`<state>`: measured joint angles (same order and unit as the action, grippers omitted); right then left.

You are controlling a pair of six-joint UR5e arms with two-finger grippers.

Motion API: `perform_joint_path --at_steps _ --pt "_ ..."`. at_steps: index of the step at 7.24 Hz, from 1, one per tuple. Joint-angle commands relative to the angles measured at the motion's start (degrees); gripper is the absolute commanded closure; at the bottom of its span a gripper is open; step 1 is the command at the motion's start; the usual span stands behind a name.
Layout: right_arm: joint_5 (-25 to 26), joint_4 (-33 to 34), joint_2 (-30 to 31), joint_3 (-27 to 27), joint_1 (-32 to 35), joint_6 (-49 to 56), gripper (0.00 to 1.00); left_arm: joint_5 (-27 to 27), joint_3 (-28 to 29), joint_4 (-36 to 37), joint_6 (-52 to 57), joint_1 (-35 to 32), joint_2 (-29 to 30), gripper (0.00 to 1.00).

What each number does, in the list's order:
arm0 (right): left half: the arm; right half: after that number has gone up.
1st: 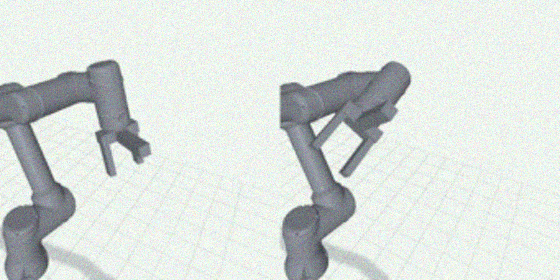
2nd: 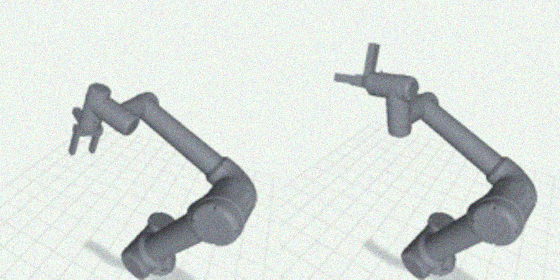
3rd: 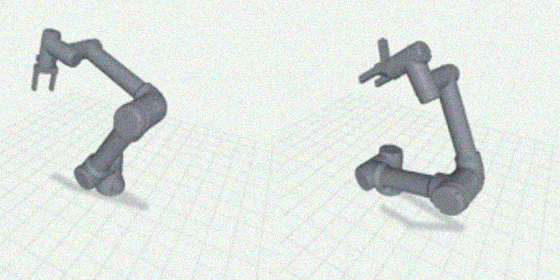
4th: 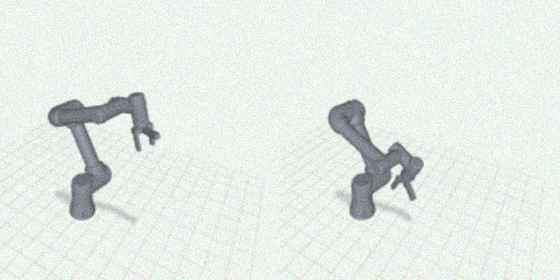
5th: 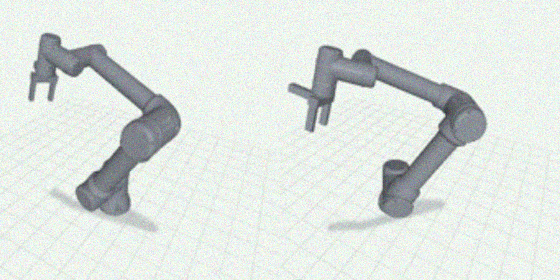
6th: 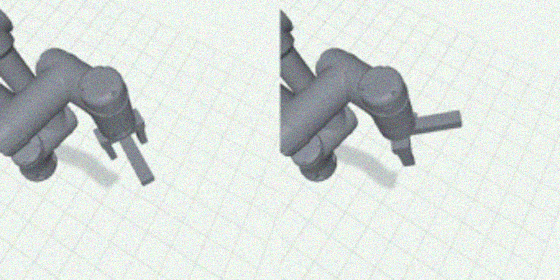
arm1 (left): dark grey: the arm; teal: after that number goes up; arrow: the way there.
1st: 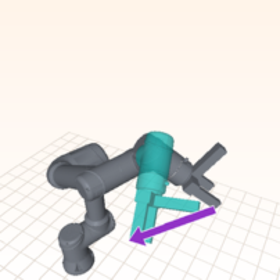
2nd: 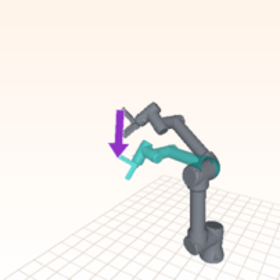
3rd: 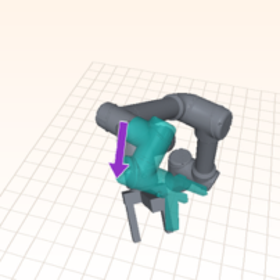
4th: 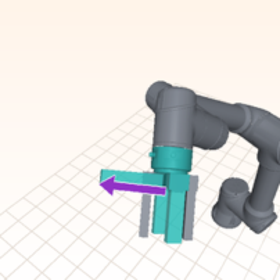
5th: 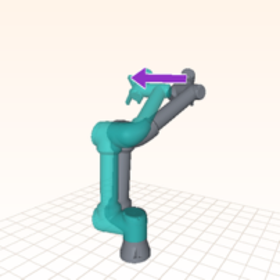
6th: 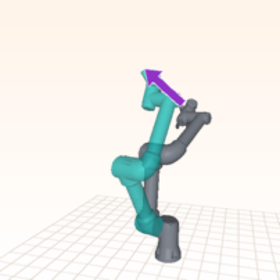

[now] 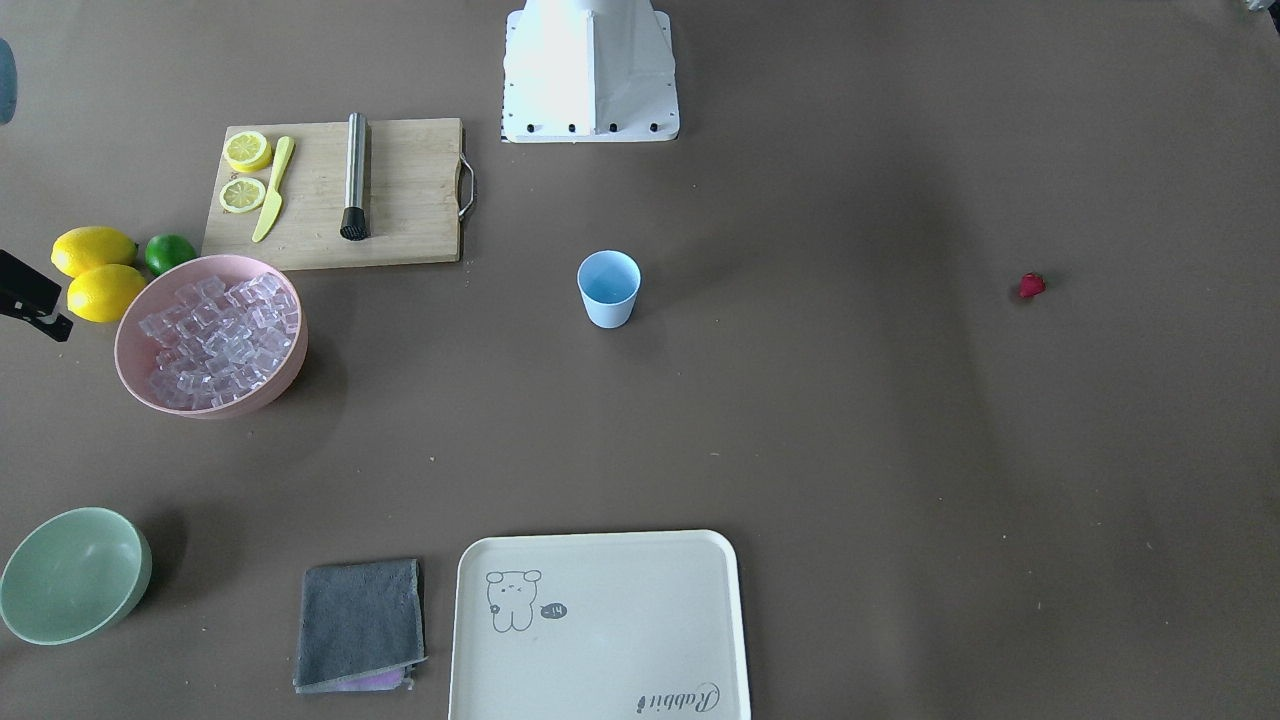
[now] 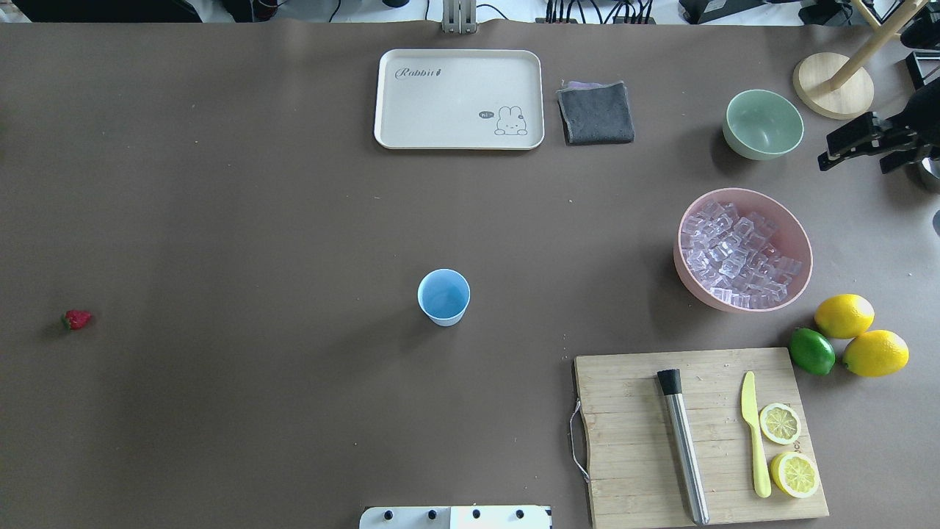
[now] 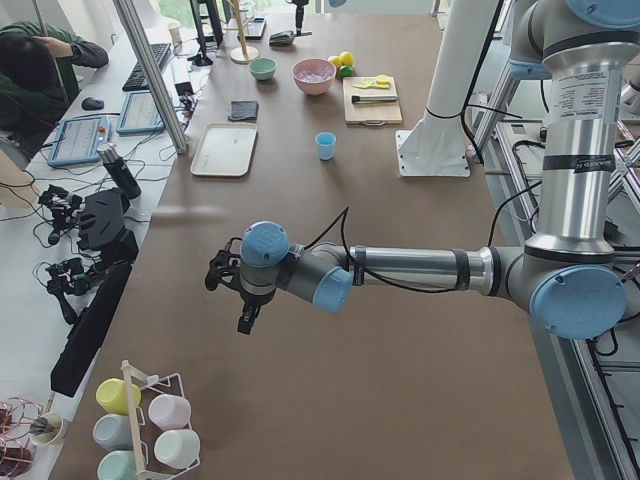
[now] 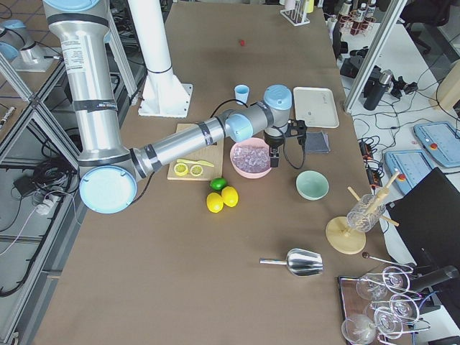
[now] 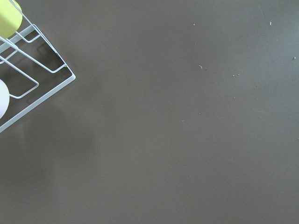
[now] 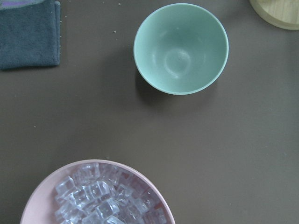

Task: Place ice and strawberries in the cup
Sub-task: 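Move the right gripper over the pink bowl of ice cubes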

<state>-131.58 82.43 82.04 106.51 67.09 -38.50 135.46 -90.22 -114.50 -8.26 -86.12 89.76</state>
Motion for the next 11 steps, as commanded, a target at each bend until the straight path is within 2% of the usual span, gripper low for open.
perform_joint_path --at_steps 1,4,5,6,7,8,9,11 --pt "6.7 -8.8 -0.3 -0.4 -8.8 -13.7 0.0 0.0 0.0 0.0 -0.1 0.0 0.0 0.02" --pt "8.4 -9.4 0.0 -0.3 -12.6 -18.0 0.0 0.1 -0.1 0.0 0.0 -0.1 -0.1 0.02" --pt "10.8 -9.4 0.1 -0.7 -15.0 -18.0 0.0 0.1 -0.2 0.0 0.0 -0.2 -0.1 0.02" --pt "12.6 -9.3 -0.3 -1.8 -16.7 -18.0 0.04 0.1 -0.5 0.0 0.0 -0.2 0.1 0.02" --pt "12.6 -9.3 -0.2 -2.1 -16.7 -17.9 0.12 0.1 -0.4 0.0 0.1 -0.2 0.3 0.02" --pt "12.6 -9.4 -0.3 -2.9 -17.0 -17.9 0.12 0.2 -0.4 0.0 0.1 -0.2 0.3 0.02" --pt "12.6 -9.4 -0.3 -3.0 -17.0 -17.1 0.17 0.2 -0.5 0.0 0.1 -0.2 0.3 0.02" --pt "12.6 -9.3 -0.3 -3.8 -17.2 -17.0 0.18 0.2 -0.5 0.0 0.3 -0.2 0.3 0.02"
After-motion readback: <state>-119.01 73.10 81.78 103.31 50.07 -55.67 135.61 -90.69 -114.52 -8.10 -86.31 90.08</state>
